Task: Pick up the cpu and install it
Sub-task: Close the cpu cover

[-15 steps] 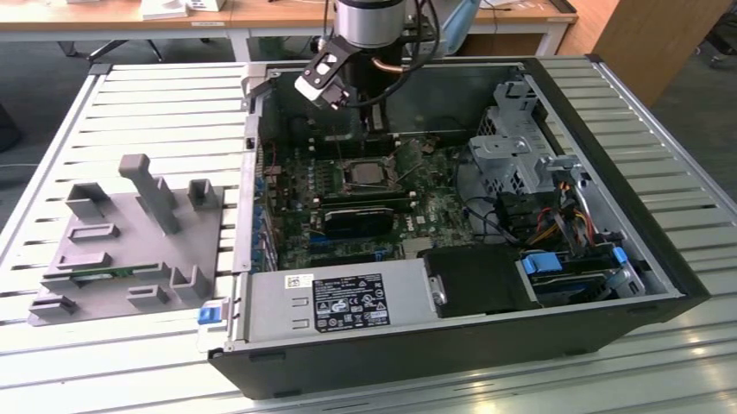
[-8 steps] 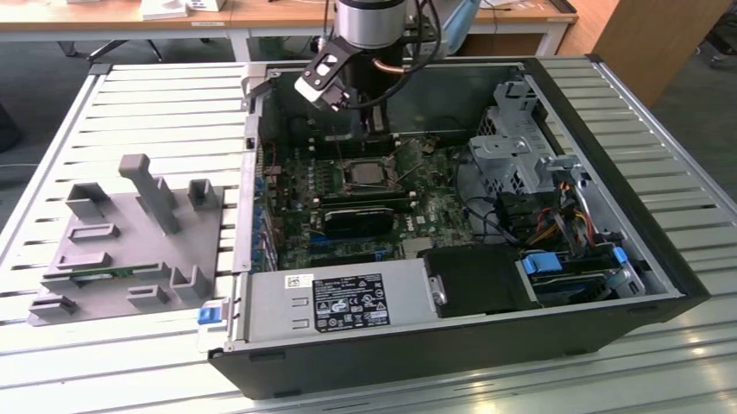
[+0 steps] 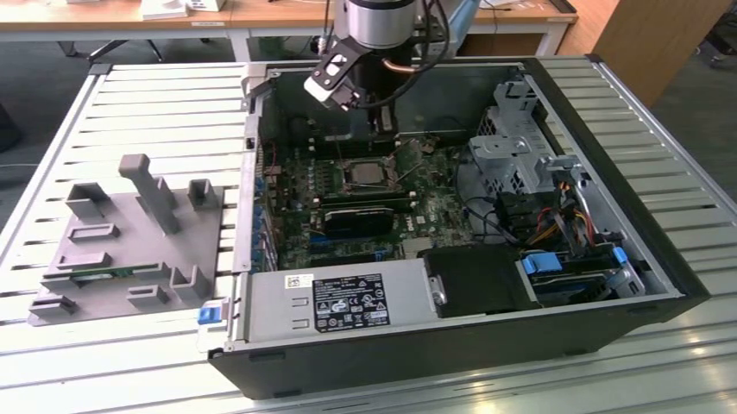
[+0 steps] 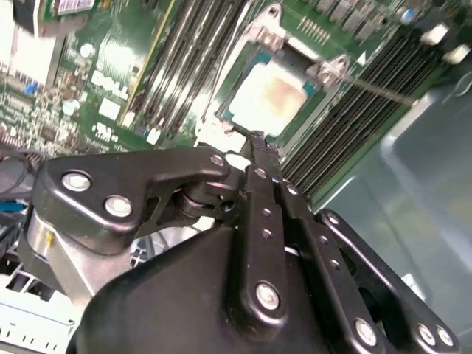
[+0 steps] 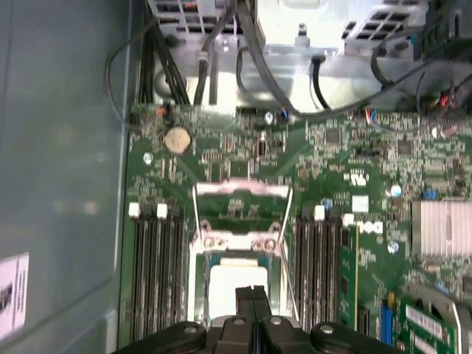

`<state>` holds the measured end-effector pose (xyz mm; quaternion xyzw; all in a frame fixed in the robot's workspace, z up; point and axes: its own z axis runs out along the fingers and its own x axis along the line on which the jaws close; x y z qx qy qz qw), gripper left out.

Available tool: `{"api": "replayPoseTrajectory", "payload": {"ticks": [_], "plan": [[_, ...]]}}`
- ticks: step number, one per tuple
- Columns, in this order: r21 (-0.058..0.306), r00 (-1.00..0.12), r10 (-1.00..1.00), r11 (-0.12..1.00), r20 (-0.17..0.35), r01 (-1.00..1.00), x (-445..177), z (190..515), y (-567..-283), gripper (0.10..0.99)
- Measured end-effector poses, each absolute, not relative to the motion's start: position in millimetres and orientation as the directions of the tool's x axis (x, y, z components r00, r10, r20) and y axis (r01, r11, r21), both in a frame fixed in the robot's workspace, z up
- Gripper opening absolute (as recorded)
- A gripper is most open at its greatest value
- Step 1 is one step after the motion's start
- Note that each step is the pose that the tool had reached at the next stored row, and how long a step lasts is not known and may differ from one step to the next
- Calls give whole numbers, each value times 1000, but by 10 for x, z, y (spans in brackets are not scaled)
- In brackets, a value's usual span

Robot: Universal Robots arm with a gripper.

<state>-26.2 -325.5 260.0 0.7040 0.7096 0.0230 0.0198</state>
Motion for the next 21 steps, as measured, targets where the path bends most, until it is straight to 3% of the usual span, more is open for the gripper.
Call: {"api": "replayPoseTrajectory", "payload": {"ticks": [5,9,21], "plan": [[57,-8,1000,8,5,998,-114,2599,-3255,106],[33,-9,1000,8,4,999,10,2600,-3255,106],[30,-16,1000,16,4,999,225,2618,-3249,106]]}}
